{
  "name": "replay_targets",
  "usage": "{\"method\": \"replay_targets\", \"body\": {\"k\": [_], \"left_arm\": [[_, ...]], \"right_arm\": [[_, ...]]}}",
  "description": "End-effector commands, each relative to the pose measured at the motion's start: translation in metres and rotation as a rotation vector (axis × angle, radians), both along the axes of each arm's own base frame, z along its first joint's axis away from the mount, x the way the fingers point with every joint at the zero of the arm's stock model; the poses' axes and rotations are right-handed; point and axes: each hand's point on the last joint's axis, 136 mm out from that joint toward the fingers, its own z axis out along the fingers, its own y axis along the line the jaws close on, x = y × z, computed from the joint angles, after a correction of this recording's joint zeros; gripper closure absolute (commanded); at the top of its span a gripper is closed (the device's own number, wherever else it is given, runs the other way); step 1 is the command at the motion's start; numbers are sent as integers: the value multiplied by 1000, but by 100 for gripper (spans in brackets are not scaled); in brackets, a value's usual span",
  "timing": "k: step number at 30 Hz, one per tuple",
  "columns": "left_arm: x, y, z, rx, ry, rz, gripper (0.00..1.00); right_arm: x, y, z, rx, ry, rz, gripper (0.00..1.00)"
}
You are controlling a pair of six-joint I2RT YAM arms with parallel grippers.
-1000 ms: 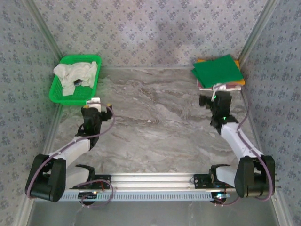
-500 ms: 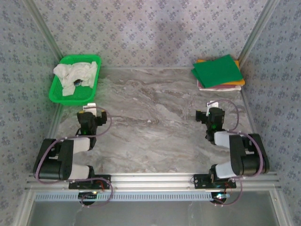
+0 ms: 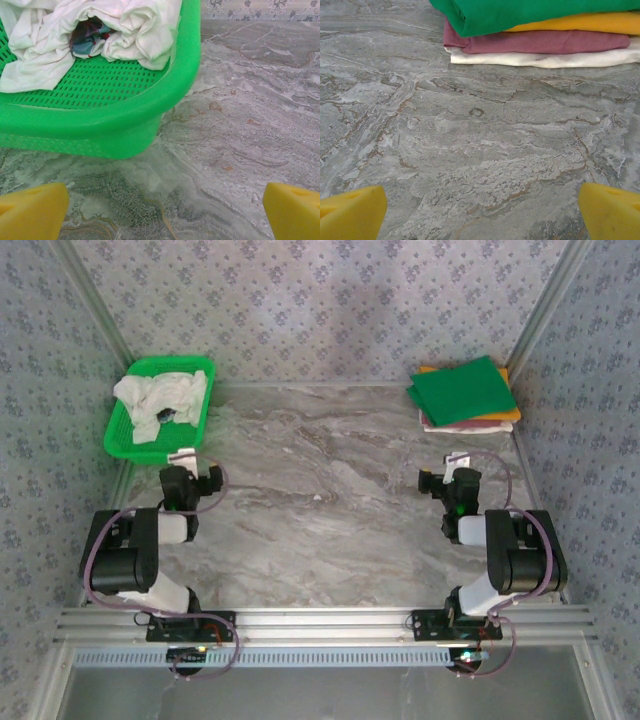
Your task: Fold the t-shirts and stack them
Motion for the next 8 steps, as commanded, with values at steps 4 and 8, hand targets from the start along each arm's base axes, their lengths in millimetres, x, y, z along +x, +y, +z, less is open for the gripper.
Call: {"method": "replay_targets", "body": {"k": [4,8], "left_arm": [[3,-4,2,-24,2,-18,0],[3,-4,1,-24,3,-18,0]], "right_arm": [[9,1,10,26,-35,9,0],[9,1,11,24,-39,10,0]]}}
